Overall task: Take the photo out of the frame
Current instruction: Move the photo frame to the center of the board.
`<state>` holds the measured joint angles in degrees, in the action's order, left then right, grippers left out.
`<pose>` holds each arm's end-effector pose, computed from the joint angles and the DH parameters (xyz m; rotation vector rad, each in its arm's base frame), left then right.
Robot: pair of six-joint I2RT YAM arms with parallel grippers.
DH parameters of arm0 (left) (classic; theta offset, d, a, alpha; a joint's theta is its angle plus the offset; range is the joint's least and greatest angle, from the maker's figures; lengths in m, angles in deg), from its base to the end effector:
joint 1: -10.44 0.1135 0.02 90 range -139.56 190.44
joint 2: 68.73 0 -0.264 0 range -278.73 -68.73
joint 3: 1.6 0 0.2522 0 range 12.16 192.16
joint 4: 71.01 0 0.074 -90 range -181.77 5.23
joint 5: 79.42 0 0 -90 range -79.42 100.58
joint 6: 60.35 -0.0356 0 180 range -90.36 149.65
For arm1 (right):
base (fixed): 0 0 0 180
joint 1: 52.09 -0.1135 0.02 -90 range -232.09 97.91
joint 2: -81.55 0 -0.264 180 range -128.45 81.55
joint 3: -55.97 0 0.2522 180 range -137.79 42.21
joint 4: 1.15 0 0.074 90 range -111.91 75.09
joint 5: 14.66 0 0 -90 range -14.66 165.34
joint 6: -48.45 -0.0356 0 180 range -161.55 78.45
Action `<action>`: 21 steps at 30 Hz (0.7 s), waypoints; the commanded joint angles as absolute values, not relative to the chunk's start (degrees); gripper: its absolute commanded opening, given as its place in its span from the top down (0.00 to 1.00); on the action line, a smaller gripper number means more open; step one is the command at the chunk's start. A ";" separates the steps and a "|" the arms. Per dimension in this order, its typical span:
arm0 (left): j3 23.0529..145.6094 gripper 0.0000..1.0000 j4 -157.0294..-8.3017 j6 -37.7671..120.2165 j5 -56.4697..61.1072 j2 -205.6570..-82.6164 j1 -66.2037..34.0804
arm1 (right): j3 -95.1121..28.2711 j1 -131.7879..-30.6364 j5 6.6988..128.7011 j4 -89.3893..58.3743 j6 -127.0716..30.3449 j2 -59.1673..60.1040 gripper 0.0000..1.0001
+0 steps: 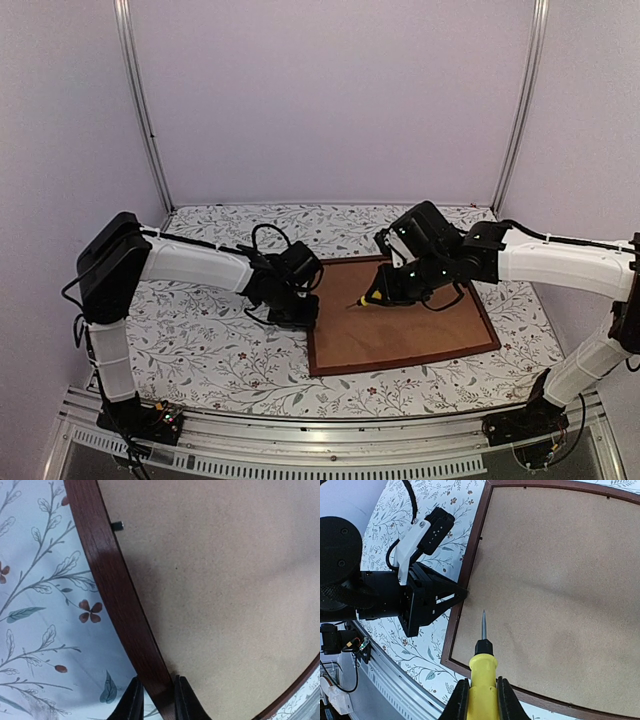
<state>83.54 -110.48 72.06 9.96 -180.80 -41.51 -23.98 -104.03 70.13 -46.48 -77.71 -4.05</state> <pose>0.2388 -0.3057 0.1435 0.2390 2.8258 -0.4450 0.1945 0.2537 0.2669 -0.4012 2.5875 0.7306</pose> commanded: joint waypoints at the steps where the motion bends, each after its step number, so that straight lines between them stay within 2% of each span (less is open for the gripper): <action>1: 82.39 0.81 -111.87 71.25 7.97 -182.17 -44.89 | -22.65 -103.61 69.45 -44.81 -77.97 -3.57 1.00; 21: 75.40 0.81 -110.20 80.23 6.73 -176.09 -53.35 | -19.84 -103.61 68.26 -42.91 -78.12 -5.49 1.00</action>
